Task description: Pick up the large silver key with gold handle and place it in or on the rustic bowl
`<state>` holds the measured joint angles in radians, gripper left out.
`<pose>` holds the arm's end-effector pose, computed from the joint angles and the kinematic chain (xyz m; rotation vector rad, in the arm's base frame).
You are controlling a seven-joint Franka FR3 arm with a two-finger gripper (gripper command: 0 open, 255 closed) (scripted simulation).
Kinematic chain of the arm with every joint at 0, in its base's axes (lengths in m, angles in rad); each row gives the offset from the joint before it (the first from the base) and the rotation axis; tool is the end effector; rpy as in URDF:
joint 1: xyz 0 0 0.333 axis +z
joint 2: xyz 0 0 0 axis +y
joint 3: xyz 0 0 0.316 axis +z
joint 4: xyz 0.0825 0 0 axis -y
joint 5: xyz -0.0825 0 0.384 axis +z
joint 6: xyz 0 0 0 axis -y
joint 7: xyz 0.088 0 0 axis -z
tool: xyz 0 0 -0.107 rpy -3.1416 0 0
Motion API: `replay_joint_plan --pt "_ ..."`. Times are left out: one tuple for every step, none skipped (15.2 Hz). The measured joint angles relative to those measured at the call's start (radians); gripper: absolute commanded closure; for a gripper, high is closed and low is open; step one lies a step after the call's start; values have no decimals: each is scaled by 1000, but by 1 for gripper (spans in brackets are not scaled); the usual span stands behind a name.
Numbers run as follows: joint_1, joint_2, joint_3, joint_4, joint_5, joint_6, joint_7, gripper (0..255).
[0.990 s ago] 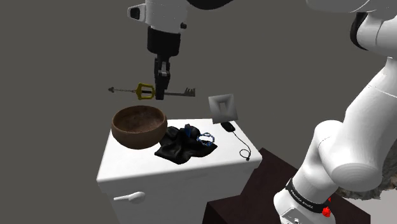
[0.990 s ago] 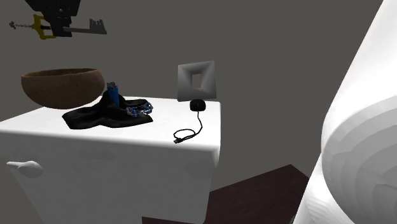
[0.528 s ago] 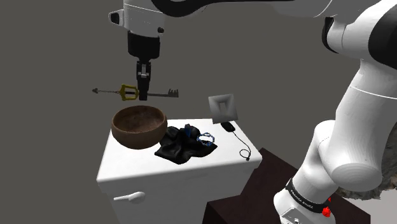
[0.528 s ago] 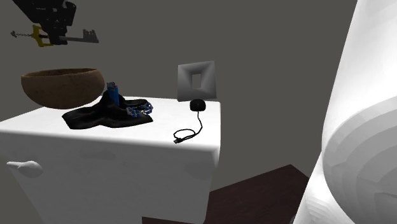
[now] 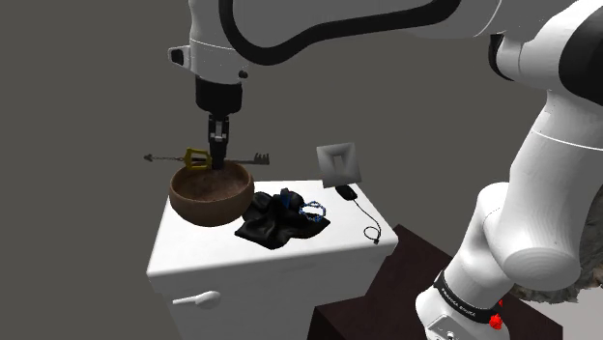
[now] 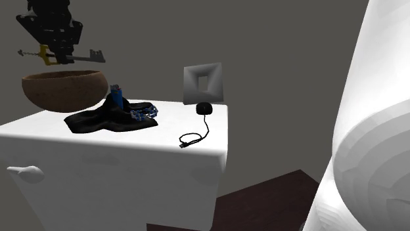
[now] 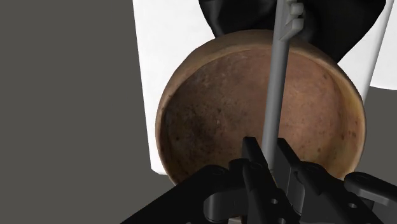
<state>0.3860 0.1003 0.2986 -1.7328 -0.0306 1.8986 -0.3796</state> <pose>0.4702 0.3727 0.5208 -2.6913 -1.5961 -0.1083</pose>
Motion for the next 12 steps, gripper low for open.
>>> replay_joint_plan --pt "-1 1 -1 -10 0 10 -1 255" --pt "-1 -2 -1 -28 1 26 -2 255" --pt "-1 0 -1 -33 0 33 -1 255" --pt "-1 1 -1 -36 0 36 -1 255" --pt "-1 1 -1 -37 0 38 -1 255" --pt "-1 1 -1 -38 -1 39 -1 255" --pt "-1 1 -1 -38 -1 39 -1 255" --pt "-1 2 -1 -38 -1 40 -1 255" --pt "-1 2 -1 -38 -1 40 -1 0" --pt "-1 2 -1 -38 -1 40 -1 0" --pt "-1 2 -1 -38 -1 40 -1 0" --pt "-1 2 -1 -38 -1 40 -1 0"
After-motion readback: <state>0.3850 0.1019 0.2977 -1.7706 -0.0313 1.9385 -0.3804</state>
